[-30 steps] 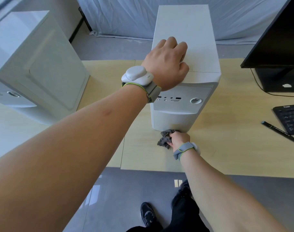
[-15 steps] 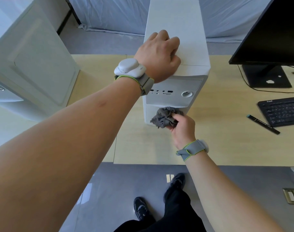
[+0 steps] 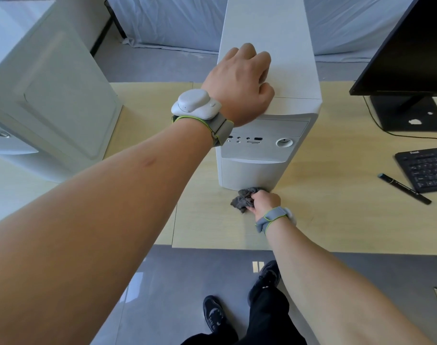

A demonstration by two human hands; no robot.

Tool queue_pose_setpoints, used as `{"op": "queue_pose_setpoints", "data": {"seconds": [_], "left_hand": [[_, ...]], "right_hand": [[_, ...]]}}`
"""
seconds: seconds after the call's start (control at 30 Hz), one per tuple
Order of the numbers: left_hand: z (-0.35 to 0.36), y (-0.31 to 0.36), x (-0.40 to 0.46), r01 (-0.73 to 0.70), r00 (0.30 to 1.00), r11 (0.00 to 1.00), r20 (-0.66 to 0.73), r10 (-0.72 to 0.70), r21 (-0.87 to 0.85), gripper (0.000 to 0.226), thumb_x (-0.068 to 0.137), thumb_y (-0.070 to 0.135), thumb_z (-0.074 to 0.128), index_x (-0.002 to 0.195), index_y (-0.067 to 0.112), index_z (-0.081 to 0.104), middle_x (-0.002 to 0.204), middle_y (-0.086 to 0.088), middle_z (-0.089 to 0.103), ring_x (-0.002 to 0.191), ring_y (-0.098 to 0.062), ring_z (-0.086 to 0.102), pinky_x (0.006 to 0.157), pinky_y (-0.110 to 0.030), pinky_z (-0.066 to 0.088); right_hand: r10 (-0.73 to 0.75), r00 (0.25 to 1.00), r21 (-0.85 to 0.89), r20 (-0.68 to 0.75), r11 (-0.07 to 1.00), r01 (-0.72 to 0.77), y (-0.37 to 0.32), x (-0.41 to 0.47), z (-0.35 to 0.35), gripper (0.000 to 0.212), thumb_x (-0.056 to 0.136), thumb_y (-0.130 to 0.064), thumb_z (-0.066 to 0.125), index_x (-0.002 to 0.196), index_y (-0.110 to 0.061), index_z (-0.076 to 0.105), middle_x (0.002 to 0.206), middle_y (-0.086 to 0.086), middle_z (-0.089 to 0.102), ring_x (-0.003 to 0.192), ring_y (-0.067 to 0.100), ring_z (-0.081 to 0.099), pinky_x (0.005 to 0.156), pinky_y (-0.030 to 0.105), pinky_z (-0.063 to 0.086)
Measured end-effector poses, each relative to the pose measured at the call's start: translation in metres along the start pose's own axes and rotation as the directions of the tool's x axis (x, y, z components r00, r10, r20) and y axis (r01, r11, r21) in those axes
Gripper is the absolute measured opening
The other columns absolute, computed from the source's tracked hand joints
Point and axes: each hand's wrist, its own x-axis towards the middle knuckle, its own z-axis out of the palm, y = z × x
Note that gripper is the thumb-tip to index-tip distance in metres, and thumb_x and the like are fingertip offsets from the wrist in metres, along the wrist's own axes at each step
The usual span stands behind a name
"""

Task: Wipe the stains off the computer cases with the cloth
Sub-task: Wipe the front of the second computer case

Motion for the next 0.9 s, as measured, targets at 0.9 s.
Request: {"op": "queue_pose_setpoints", "data": {"seconds": [0.9], "left_hand": [[-0.002,-0.002,0.000,-0.026,1.000,0.999,0.006,0.026,-0.040,0.017,0.083,0.026,0.048,0.088,0.016,0.060,0.096,0.000,0.055,0.091,-0.023,0.049,0.068,-0.034,0.047]], "right_hand": [[0.001,0.997,-0.055,-0.077,0.998,-0.005,-0.015,-0.027,-0.041,0.017,0.093,0.003,0.059,0.110,0.003,0.058,0.106,0.018,0.061,0.087,0.032,0.062,0.058,0.040,0.063]]}}
